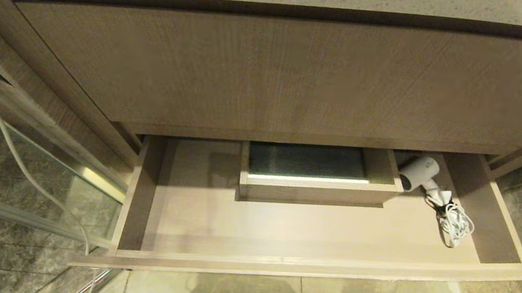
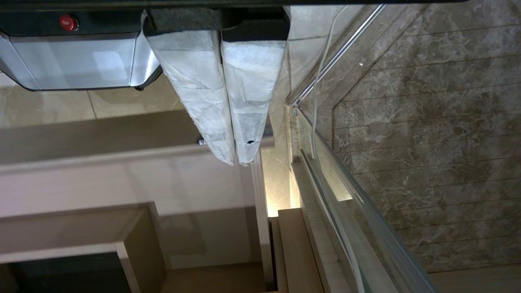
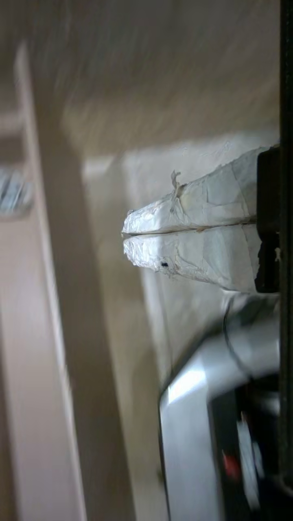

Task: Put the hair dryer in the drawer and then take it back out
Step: Pull open the drawer

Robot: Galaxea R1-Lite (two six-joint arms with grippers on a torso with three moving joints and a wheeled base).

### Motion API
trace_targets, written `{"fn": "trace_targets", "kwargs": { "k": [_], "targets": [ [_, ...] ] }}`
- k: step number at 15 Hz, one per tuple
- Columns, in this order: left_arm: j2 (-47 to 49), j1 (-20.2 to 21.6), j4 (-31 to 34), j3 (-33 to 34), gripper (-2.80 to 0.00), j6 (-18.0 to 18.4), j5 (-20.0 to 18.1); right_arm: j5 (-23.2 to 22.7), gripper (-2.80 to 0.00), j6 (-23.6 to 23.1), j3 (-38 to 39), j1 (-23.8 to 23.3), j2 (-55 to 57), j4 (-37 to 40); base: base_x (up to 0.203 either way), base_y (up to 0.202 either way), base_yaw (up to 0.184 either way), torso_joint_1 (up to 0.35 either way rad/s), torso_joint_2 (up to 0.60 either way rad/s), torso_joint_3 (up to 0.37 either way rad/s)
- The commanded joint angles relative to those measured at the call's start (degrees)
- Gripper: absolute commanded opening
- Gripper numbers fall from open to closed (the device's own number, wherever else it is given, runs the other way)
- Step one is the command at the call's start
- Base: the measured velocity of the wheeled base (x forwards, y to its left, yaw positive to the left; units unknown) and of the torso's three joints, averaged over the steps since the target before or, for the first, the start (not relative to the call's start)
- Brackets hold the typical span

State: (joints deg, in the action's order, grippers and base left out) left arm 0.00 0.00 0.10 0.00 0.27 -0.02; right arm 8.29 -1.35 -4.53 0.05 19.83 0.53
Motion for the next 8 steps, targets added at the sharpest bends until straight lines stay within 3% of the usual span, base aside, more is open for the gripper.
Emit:
{"fn": "trace_targets", "kwargs": {
  "k": [1,4,8],
  "targets": [
    [0.0,0.0,0.0,0.1,-2.80,0.0,0.0,-7.8,-2.80,0.5,4.3,0.3,-11.6,-0.9,0.000,0.000,0.000,0.000,0.00,0.000],
    [0.0,0.0,0.0,0.0,-2.80,0.0,0.0,-8.2,-2.80,1.1,4.6,0.3,-19.1,-0.7,0.000,0.000,0.000,0.000,0.00,0.000],
    [0.0,0.0,0.0,0.0,-2.80,0.0,0.0,-8.2,-2.80,2.1,4.6,0.3,-20.0,-0.7,0.000,0.000,0.000,0.000,0.00,0.000]
  ]
}}
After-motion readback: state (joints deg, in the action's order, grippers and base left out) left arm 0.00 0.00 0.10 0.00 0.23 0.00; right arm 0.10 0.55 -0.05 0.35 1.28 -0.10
